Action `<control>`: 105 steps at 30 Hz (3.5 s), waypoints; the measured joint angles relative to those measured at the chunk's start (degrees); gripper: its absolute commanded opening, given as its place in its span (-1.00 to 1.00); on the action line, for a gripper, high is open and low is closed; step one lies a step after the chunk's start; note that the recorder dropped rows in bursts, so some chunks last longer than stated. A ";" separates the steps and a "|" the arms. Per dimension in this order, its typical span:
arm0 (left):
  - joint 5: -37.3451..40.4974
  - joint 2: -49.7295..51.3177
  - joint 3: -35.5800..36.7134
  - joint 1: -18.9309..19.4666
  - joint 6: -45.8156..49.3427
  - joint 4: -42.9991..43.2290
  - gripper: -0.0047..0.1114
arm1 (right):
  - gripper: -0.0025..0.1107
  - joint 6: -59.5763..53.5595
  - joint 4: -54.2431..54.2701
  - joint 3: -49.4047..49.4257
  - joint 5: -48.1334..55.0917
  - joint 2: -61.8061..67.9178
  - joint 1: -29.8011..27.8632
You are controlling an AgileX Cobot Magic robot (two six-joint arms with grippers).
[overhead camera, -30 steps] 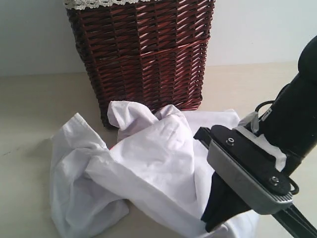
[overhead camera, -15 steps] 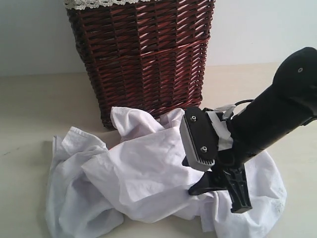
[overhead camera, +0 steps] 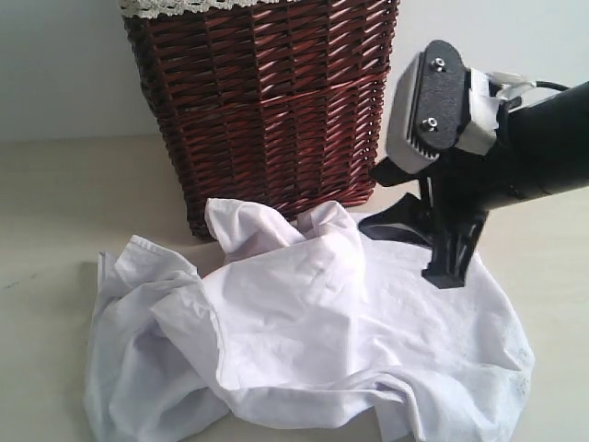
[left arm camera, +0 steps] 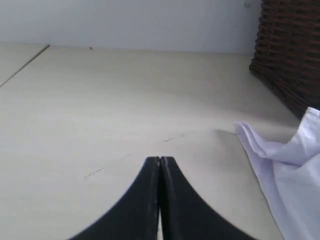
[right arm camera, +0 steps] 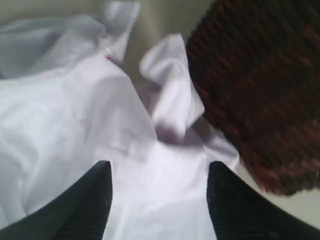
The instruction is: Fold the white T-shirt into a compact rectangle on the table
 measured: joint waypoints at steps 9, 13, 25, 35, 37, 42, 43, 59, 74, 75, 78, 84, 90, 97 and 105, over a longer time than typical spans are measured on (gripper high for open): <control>0.00 0.00 0.00 0.00 0.00 0.00 -0.92 | -0.74 8.85 -13.73 0.00 -0.88 19.99 -11.54; 0.00 0.00 0.00 0.00 0.00 0.00 -0.92 | -0.96 8.74 -13.86 0.00 -4.27 25.72 -11.84; 0.00 0.00 0.00 0.00 0.00 0.00 -0.92 | -0.96 14.55 -24.19 0.00 -18.41 28.50 -15.05; 0.00 0.00 0.00 0.00 0.00 0.00 -0.92 | -0.96 14.94 -24.71 0.00 -31.47 29.24 -18.54; 0.00 0.00 0.00 0.00 0.00 0.00 -0.92 | -0.96 14.94 -21.64 0.00 -34.43 28.50 -18.54; 0.00 0.00 0.00 0.00 0.00 0.00 -0.92 | -0.96 13.81 -16.34 0.00 -26.92 19.17 -18.54; 0.00 0.00 0.00 0.00 0.00 0.00 -0.92 | -0.96 11.14 -15.94 -0.13 -21.21 16.65 -18.54; 0.00 0.00 0.00 0.00 0.00 0.00 -0.92 | -0.33 -25.51 -14.83 13.42 16.90 11.07 -17.89; 0.00 0.00 0.00 0.00 0.00 0.00 -0.92 | -0.96 -25.73 6.67 13.61 -9.78 18.36 -17.89; 0.00 0.00 0.00 0.00 0.00 0.00 -0.92 | -0.96 -25.73 7.63 13.21 -9.47 18.66 -17.89; 0.00 0.00 0.00 0.00 0.00 0.00 -0.92 | -0.96 -25.73 10.02 12.83 -7.87 19.03 -17.89; 0.00 0.00 0.00 0.00 0.00 0.00 -0.92 | -0.61 -25.74 6.00 12.70 9.00 9.57 -17.89; 0.00 0.00 0.00 0.00 0.00 0.00 -0.92 | -0.20 -25.74 -11.80 14.05 25.95 5.98 -17.89; 0.00 0.00 0.00 0.00 0.00 0.00 -0.92 | -0.25 -25.74 -16.31 17.80 11.08 12.65 -17.89; 0.00 0.00 0.00 0.00 0.00 0.00 -0.92 | -0.25 -25.74 -10.77 17.80 6.08 14.36 -17.89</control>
